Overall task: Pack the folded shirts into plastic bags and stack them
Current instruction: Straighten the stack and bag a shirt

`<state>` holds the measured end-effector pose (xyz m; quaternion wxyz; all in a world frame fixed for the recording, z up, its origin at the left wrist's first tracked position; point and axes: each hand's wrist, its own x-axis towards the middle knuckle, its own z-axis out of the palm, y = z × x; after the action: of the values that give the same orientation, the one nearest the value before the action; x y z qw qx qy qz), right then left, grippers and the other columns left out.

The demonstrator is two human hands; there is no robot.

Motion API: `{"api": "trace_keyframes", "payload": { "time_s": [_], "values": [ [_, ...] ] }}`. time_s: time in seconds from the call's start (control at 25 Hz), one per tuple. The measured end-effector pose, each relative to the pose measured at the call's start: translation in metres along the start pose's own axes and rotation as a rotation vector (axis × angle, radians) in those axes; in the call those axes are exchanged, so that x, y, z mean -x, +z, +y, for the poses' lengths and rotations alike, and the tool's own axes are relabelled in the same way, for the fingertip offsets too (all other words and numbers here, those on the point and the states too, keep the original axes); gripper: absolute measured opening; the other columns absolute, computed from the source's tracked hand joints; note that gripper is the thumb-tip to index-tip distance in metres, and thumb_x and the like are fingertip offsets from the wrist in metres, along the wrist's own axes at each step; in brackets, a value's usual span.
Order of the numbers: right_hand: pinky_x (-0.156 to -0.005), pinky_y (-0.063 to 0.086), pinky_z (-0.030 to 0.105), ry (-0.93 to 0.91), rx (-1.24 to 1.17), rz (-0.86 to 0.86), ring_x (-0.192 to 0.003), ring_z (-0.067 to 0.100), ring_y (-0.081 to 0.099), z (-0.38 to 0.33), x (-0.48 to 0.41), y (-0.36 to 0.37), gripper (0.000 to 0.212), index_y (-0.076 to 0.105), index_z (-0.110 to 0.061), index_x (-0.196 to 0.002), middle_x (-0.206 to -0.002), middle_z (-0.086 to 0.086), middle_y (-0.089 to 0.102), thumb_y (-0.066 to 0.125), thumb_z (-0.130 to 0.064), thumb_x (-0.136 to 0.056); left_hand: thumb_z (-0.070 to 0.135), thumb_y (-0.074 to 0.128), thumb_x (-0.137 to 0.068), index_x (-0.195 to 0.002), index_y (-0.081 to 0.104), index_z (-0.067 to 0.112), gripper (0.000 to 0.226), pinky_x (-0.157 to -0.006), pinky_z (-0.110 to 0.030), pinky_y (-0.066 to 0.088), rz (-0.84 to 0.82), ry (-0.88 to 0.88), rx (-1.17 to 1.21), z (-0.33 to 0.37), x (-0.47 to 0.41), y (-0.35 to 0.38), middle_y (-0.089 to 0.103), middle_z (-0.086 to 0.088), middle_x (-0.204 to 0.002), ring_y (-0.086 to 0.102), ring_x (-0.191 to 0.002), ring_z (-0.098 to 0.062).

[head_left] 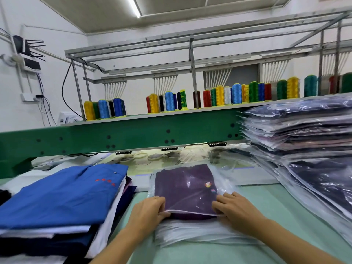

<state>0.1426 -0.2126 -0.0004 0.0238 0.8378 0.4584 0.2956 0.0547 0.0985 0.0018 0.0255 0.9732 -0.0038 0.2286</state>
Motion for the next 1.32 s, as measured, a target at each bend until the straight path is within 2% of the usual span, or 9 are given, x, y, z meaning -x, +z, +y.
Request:
{"api": "trace_keyframes", "payload": {
  "time_s": [0.12, 0.24, 0.36, 0.48, 0.64, 0.8, 0.92, 1.12, 1.32],
  "values": [
    [-0.054, 0.037, 0.028, 0.066, -0.023, -0.042, -0.058, 0.017, 0.05, 0.004, -0.002, -0.001, 0.028, 0.052, -0.027, -0.075, -0.07, -0.01, 0.056, 0.065, -0.003, -0.069, 0.036, 0.075, -0.087, -0.082, 0.038, 0.035, 0.037, -0.066, -0.024, 0.043, -0.124, 0.078, 0.095, -0.003, 0.003, 0.002, 0.049, 0.014, -0.086, 0.047, -0.076, -0.007],
    [-0.076, 0.04, 0.03, 0.135, -0.167, -0.191, -0.072, 0.012, 0.044, 0.011, 0.001, 0.0, 0.021, 0.05, -0.028, -0.085, -0.078, -0.012, 0.055, 0.042, -0.01, -0.078, 0.015, 0.067, -0.084, -0.081, 0.045, 0.033, 0.029, -0.074, -0.025, 0.047, -0.269, 0.049, 0.204, -0.006, 0.006, -0.002, 0.049, 0.013, -0.094, 0.048, -0.081, -0.005],
    [-0.075, 0.044, 0.025, 0.219, -0.432, -0.336, -0.076, 0.008, 0.052, 0.013, 0.003, -0.002, 0.022, 0.057, -0.032, -0.088, -0.076, -0.015, 0.058, 0.043, -0.034, -0.072, 0.027, 0.055, -0.079, -0.079, 0.049, 0.025, 0.006, -0.069, -0.024, 0.041, -0.44, -0.005, 0.295, -0.01, 0.01, -0.01, 0.048, 0.005, -0.098, 0.046, -0.079, -0.008],
    [-0.067, 0.045, 0.018, 0.402, -0.725, -0.362, -0.069, 0.002, 0.06, 0.018, 0.005, 0.002, 0.021, 0.065, -0.037, -0.087, -0.075, -0.018, 0.068, 0.044, -0.037, -0.085, 0.039, 0.037, -0.085, -0.073, 0.045, 0.023, 0.021, -0.072, -0.028, 0.036, -0.519, -0.032, 0.251, -0.013, 0.007, -0.017, 0.046, 0.001, -0.094, 0.043, -0.08, -0.01],
    [-0.06, 0.051, 0.022, 0.69, -0.791, -0.276, -0.061, 0.013, 0.066, 0.03, -0.007, 0.022, 0.023, 0.063, -0.033, -0.099, -0.066, -0.001, 0.072, 0.044, -0.02, -0.096, 0.034, 0.04, -0.096, -0.075, 0.051, 0.02, 0.027, -0.065, -0.031, 0.038, -0.388, -0.142, 0.026, -0.006, -0.011, -0.013, 0.057, 0.0, -0.082, 0.052, -0.076, -0.019],
    [-0.074, 0.049, 0.03, 0.833, -0.453, -0.142, -0.096, 0.014, 0.065, 0.042, -0.042, 0.03, 0.026, 0.065, -0.038, -0.112, -0.097, -0.012, 0.07, 0.048, -0.032, -0.093, 0.029, 0.041, -0.098, -0.094, 0.052, 0.021, 0.014, -0.078, -0.036, 0.047, -0.196, -0.194, -0.019, 0.006, -0.052, -0.006, 0.062, 0.0, -0.1, 0.058, -0.092, -0.024],
    [-0.088, 0.049, 0.035, 0.765, -0.416, -0.019, -0.114, 0.018, 0.055, 0.051, -0.083, 0.049, 0.039, 0.055, -0.031, -0.134, -0.122, -0.007, 0.061, 0.047, -0.031, -0.096, 0.03, 0.042, -0.1, -0.121, 0.048, 0.016, 0.027, -0.098, -0.042, 0.044, -0.18, -0.218, -0.076, 0.014, -0.097, 0.01, 0.054, -0.007, -0.129, 0.052, -0.118, -0.029],
    [-0.118, 0.026, 0.042, 0.69, -0.361, -0.096, -0.148, 0.023, 0.025, 0.064, -0.159, 0.102, 0.056, 0.03, -0.03, -0.154, -0.161, 0.002, 0.029, 0.038, -0.044, -0.101, 0.041, 0.037, -0.104, -0.154, 0.028, 0.017, 0.057, -0.122, -0.044, 0.021, -0.126, -0.281, 0.006, 0.022, -0.171, 0.058, 0.028, -0.011, -0.162, 0.027, -0.148, -0.032],
    [-0.124, 0.007, 0.046, 0.52, -0.3, -0.236, -0.155, 0.027, 0.003, 0.07, -0.215, 0.154, 0.057, 0.012, -0.039, -0.159, -0.169, 0.001, 0.006, 0.023, -0.047, -0.103, 0.042, 0.024, -0.106, -0.161, 0.013, 0.034, 0.056, -0.124, -0.056, -0.002, -0.133, -0.266, 0.069, 0.02, -0.217, 0.111, 0.009, 0.005, -0.17, 0.002, -0.156, -0.026]
  ]
}}
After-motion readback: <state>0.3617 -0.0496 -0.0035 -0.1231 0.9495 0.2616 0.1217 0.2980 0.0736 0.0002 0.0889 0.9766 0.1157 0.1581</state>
